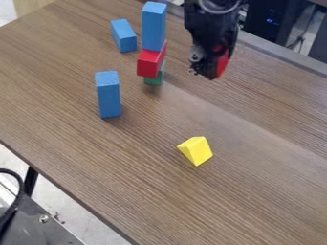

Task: Move the red cube to the other side of the table

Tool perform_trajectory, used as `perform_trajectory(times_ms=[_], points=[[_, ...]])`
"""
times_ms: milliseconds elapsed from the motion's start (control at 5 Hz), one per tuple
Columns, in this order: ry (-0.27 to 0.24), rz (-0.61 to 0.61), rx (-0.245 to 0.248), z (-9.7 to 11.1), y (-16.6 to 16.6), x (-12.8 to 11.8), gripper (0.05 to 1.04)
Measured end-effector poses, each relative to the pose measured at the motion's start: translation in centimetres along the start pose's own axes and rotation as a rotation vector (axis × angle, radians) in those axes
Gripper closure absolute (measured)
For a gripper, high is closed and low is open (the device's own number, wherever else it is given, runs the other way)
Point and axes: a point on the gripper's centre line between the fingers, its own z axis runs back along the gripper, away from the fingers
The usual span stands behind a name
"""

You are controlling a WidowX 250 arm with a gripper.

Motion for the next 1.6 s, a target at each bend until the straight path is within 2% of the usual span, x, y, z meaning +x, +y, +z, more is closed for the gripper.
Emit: perform_trajectory(times_ms=[200,400,600,800,1000,1200,1400,1600], points=[[0.031,-0.073,0.010,-2.7,-0.7,0.8,0.484],[0.016,-0.120,0.017,-4.6,-1.2,1.7,0.484],[-0.024,-0.185,0.064,-6.3,-1.7,2.4,0.484],[-0.062,-0.238,0.104,-7.2,-1.9,3.0,0.416],[-0.080,-0.265,0.120,-7.2,-1.7,3.3,0.133],[-0.093,-0.294,0.124,-7.1,-1.3,3.2,0.083],[-0.105,-0.269,0.085,-4.9,-1.5,3.3,0.083],[-0.129,-0.235,0.017,-0.7,-2.2,3.6,0.083]])
